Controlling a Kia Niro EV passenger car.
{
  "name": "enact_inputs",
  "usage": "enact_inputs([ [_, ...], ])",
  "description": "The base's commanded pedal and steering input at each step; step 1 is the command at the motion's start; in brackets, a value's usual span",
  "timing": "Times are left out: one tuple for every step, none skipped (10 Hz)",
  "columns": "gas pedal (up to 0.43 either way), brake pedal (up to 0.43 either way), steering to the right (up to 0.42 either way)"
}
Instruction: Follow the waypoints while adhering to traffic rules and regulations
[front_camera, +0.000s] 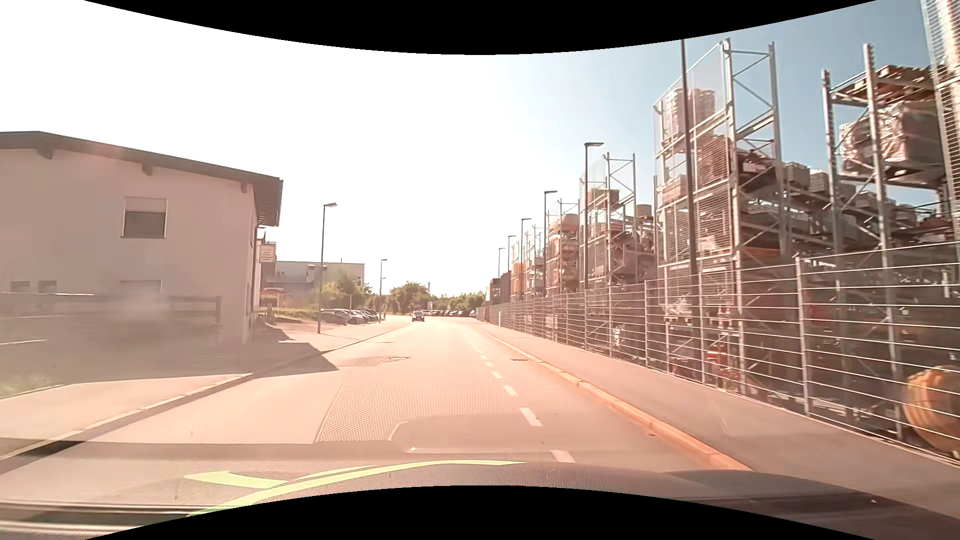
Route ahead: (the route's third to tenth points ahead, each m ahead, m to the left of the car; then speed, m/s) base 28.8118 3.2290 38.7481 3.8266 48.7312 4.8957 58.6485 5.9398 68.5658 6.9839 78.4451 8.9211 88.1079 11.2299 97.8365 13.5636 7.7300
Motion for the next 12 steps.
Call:
enact_inputs([
  [0.280, 0.000, -0.063],
  [0.280, 0.000, -0.047],
  [0.280, 0.000, -0.033],
  [0.280, 0.000, -0.019],
  [0.280, 0.000, -0.008],
  [0.280, 0.000, -0.003],
  [0.280, 0.000, -0.003],
  [0.280, 0.000, -0.003],
  [0.280, 0.000, -0.003],
  [0.280, 0.000, -0.003],
  [0.280, 0.000, -0.001],
  [0.280, 0.000, 0.000],
])
